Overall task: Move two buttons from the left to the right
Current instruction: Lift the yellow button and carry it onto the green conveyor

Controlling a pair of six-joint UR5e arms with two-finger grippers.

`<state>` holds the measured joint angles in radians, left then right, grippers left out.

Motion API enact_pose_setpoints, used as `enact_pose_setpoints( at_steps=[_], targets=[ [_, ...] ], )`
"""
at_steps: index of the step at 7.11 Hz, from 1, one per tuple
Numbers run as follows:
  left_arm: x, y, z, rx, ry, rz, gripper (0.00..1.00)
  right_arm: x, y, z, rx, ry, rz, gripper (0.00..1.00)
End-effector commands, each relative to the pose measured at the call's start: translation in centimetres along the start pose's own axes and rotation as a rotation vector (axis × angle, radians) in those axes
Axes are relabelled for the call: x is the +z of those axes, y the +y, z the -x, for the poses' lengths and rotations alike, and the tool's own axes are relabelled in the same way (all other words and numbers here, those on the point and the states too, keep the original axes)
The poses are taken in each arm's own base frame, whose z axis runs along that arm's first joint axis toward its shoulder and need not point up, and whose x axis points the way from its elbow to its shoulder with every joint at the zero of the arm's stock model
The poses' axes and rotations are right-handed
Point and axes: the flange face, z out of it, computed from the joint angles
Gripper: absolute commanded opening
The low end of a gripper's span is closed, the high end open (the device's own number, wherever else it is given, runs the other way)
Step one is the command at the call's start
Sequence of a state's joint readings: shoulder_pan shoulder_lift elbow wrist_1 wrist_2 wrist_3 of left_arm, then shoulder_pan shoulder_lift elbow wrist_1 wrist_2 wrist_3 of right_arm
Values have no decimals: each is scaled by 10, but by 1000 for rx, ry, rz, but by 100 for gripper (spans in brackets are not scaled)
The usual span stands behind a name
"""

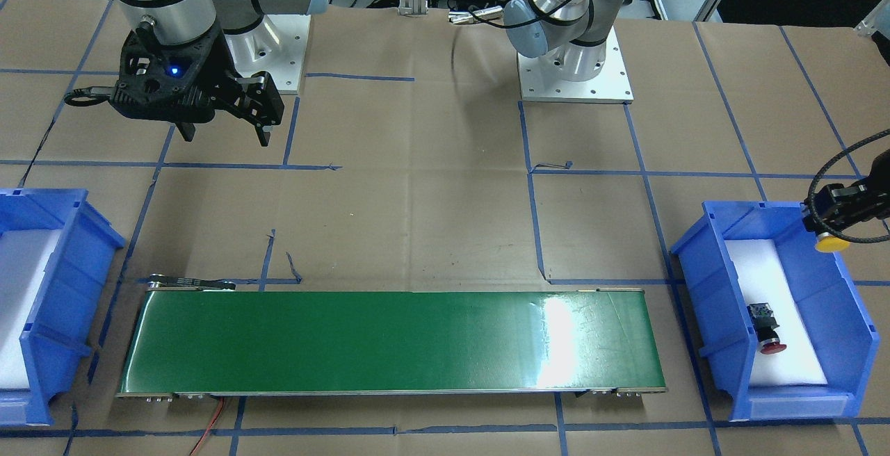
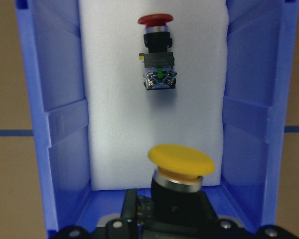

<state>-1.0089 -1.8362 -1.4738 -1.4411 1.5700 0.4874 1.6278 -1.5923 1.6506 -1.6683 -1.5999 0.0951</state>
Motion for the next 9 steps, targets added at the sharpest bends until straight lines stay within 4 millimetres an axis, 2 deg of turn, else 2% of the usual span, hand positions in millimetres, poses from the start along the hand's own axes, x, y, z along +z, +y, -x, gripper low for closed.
enact_pose_setpoints(
  at_steps=[1, 3, 4, 5, 6, 8, 9],
  targets=[
    [-6, -36, -91, -33, -12, -26, 0, 2, 1, 1, -1, 0, 2, 100],
    [-6, -72, -181, -11, -19, -46, 0, 4, 0, 0, -1, -1, 4, 100],
    [11, -81, -229, -10, -13, -27, 0, 5, 0, 0, 0, -1, 4, 100],
    [31, -85, -267, 8, -21, -12, 0, 5, 0, 0, 0, -1, 6, 100],
    [49, -91, -281, 1, -18, -3, 0, 5, -1, 0, 2, -1, 6, 100],
    [105, -104, -288, 3, -18, 20, 0, 5, -1, 0, 2, -1, 6, 100],
    [122, -103, -300, 20, -21, 20, 0, 6, 0, -1, 2, -1, 7, 100]
  ],
)
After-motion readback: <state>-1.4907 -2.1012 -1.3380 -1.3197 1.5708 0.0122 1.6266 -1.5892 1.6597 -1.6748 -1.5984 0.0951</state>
